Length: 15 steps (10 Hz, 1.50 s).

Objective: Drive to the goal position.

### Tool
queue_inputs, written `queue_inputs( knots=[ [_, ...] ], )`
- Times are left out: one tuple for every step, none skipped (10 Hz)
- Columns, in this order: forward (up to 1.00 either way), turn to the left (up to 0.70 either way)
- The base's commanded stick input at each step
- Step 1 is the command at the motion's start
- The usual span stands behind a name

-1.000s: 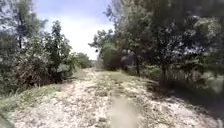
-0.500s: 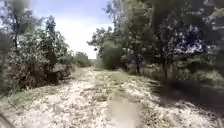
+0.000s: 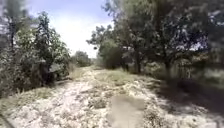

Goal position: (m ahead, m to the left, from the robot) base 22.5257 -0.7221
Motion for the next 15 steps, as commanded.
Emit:
queue_inputs(
  knots=[
    [0.5, 0.0],
    [0.5, 0.0],
    [0.5, 0.05],
    [0.5, 0.21],
    [0.5, 0.39],
    [0.5, 0.5],
    [0.5, 0.49],
    [0.5, 0.0],
    [0.5, 0.0],
    [0.5, 0.0],
    [0.5, 0.0],
    [0.5, 0.0],
    [0.5, 0.0],
    [0.5, 0.0],
    [0.5, 0.0]
  ],
)
